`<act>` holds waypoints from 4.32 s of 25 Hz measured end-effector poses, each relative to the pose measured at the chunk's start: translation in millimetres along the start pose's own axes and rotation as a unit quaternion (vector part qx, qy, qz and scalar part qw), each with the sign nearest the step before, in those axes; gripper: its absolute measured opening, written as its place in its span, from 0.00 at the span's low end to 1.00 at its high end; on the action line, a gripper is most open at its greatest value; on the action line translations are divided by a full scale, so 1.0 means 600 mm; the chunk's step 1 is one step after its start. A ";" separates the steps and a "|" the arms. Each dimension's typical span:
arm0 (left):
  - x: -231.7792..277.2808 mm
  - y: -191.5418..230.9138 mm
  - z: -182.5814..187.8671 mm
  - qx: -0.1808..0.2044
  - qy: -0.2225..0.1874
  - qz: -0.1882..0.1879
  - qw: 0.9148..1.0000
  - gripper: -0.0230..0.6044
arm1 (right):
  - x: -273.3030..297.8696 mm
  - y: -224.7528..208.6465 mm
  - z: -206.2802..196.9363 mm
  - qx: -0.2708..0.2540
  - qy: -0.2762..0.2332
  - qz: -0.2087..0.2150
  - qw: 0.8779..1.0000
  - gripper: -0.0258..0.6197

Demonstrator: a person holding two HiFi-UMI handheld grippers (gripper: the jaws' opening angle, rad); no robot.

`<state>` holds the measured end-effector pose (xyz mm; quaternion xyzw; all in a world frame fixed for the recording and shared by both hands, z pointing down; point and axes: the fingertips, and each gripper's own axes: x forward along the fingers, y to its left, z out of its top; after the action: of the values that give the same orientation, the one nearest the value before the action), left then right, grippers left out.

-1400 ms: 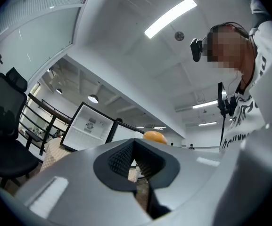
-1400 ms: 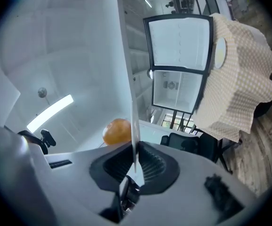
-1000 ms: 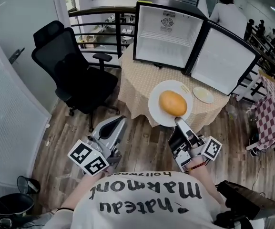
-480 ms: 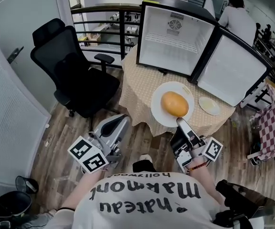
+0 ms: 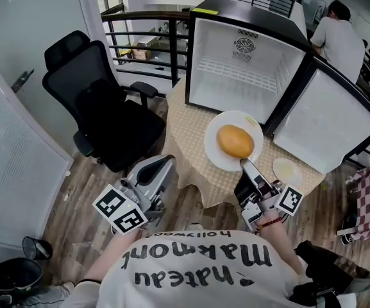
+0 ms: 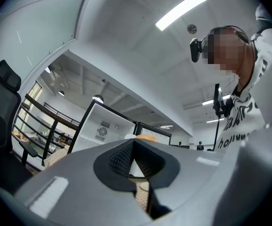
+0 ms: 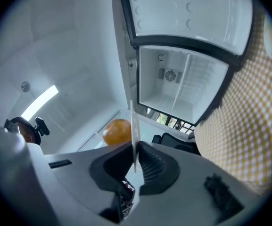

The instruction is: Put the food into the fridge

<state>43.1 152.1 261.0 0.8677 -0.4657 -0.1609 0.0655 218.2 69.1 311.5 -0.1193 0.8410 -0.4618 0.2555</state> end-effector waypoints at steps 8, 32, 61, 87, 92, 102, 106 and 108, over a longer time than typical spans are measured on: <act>0.073 0.054 -0.027 0.007 0.022 0.032 0.999 0.04 | 0.056 -0.081 0.043 0.013 0.035 -0.004 0.999 0.08; 0.210 0.197 -0.081 0.014 0.078 0.022 0.997 0.04 | 0.155 -0.269 0.115 0.053 0.046 -0.090 0.994 0.08; 0.353 0.448 -0.178 -0.036 0.217 -0.206 0.954 0.05 | 0.256 -0.459 0.125 0.069 -0.164 -0.285 0.942 0.08; 0.388 0.486 -0.196 -0.054 0.203 -0.218 0.953 0.04 | 0.333 -0.570 0.187 0.078 -0.139 -0.355 0.921 0.08; 0.381 0.485 -0.198 -0.062 0.200 -0.198 0.958 0.04 | 0.346 -0.579 0.191 0.073 -0.114 -0.358 0.924 0.08; 0.368 0.491 -0.187 -0.063 0.193 -0.178 0.963 0.04 | 0.359 -0.601 0.203 0.039 -0.066 -0.384 0.920 0.08; 0.366 0.491 -0.184 -0.062 0.188 -0.174 0.965 0.04 | 0.358 -0.608 0.212 0.025 -0.050 -0.399 0.915 0.08; 0.365 0.490 -0.183 -0.061 0.188 -0.174 0.965 0.04 | 0.357 -0.609 0.216 0.012 -0.039 -0.409 0.911 0.08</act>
<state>-38.2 -197.5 393.9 0.9443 -0.2766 -0.0313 0.1757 94.8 -316.1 491.7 -0.4679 0.7019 -0.5313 0.0785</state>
